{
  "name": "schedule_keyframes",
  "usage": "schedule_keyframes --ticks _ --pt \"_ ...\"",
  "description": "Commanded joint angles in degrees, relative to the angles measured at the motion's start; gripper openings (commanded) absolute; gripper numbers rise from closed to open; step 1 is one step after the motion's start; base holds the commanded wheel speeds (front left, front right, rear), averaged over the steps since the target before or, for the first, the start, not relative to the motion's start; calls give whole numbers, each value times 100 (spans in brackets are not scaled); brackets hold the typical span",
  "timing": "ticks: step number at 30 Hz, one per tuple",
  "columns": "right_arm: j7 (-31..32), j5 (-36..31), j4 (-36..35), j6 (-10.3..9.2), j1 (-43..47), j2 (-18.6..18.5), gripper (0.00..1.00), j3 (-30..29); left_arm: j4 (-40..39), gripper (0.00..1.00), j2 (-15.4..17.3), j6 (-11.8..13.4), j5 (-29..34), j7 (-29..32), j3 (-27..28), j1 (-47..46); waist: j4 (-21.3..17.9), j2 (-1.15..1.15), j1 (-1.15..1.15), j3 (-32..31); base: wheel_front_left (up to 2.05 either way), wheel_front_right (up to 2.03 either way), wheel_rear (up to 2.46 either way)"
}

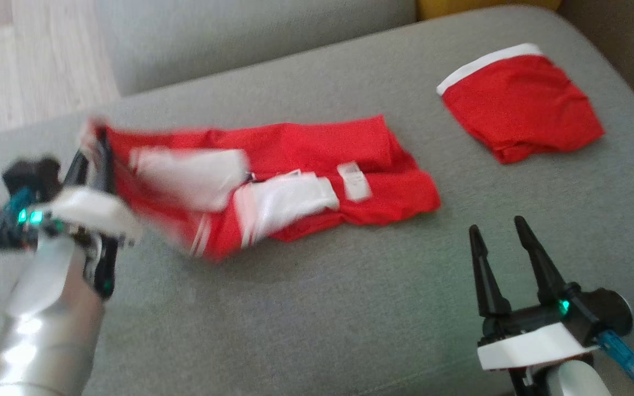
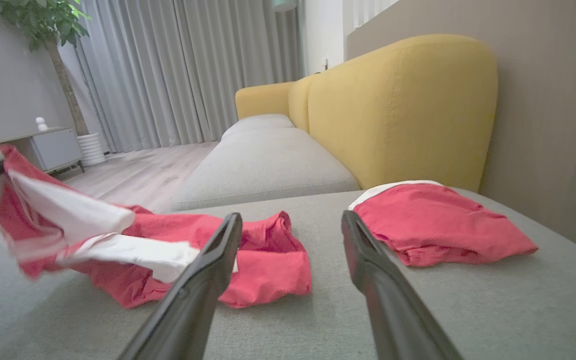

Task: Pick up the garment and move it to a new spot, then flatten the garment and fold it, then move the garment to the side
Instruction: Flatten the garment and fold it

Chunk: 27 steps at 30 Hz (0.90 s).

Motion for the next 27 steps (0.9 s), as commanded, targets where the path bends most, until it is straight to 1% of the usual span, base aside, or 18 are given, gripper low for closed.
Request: schedule_keyframes --ticks 1,4,6,7,10,11,13,15,17,19,21,24,27 --pt "-22 -21 -190 -4 -224 -25 100 178 -99 100 207 -13 -94 -43 229 -416 173 0 -1 261 0 0 0" --pt "-22 5 -175 -4 -342 -25 100 255 208 100 491 12 -119 -135 357 -308 201 0 -1 408 0 0 0" --pt "-22 17 -163 -4 -372 -25 100 250 229 100 592 99 -46 -180 436 -278 243 0 -1 446 0 0 0" --pt "-22 11 -155 -4 -370 -25 100 244 123 100 640 186 52 -189 463 -267 273 0 -1 453 0 0 0" --pt "-22 -2 -134 -4 -350 -25 100 219 -755 100 739 591 519 -195 639 -44 344 0 -1 439 0 0 0" --pt "-22 0 -125 -4 -343 -25 100 211 -1109 100 724 674 683 -196 675 107 360 0 -1 425 0 0 0" --pt "-22 13 -117 -4 -322 -25 100 181 -1799 100 625 784 1013 -196 670 460 407 0 -1 388 0 0 0" --pt "-22 28 -124 -4 -294 -25 100 158 -2458 100 469 842 1344 -197 547 838 454 0 -1 354 0 0 0" --pt "-22 32 -126 -4 -269 -25 100 157 -2990 100 273 785 1615 -197 308 1215 482 0 -1 326 0 0 0" --pt "-22 33 -124 -4 -251 -25 100 162 -3362 100 72 692 1897 -197 -66 1555 492 0 -1 309 0 0 0" --pt "-22 43 -134 -4 -250 -25 100 173 -3628 100 30 661 2496 -198 -656 1767 490 0 -1 330 0 0 0" --pt "-22 34 -149 -4 -256 -25 100 219 -3622 100 -174 564 3006 -198 -1442 1992 464 0 -1 408 0 0 0" --pt "-22 19 -169 -4 -288 -25 100 242 -3359 100 -412 454 3174 -198 -1912 1982 424 0 -1 567 0 0 0"
